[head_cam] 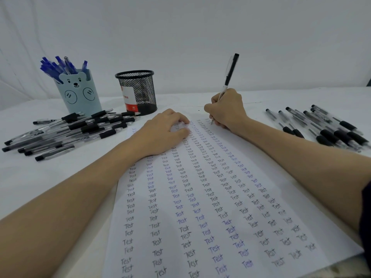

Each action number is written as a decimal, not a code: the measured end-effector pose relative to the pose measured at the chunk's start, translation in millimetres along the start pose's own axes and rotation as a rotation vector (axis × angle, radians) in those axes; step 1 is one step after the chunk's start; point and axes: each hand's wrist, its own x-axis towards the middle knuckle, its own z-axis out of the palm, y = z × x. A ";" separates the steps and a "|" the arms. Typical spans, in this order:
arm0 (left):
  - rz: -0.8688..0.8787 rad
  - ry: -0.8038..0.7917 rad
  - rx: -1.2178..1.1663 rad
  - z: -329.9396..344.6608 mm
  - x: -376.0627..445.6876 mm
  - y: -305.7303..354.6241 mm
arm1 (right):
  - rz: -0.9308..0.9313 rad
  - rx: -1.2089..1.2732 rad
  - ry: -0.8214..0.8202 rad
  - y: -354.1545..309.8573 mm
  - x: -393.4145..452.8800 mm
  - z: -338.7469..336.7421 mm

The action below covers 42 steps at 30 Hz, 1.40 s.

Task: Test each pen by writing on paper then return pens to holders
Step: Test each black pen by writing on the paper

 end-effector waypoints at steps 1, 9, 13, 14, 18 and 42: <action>0.001 0.000 0.003 -0.2 0.1 0.0 | 0.003 0.003 -0.006 -0.1 -0.2 -0.1; -0.004 -0.002 0.003 -0.4 0.8 0.0 | 0.028 -0.012 0.021 0.7 2.0 0.4; -0.006 0.000 0.003 -0.2 0.6 0.6 | 0.029 0.002 0.022 1.6 2.3 0.0; -0.007 0.001 0.005 -0.2 0.4 0.7 | 0.029 0.003 0.026 2.3 3.0 0.2; -0.007 0.004 0.006 0.0 -0.2 1.1 | 0.021 -0.022 0.032 3.9 5.9 1.9; -0.022 -0.002 -0.004 -1.8 -1.9 3.5 | 0.332 0.457 0.046 -6.7 3.9 -14.7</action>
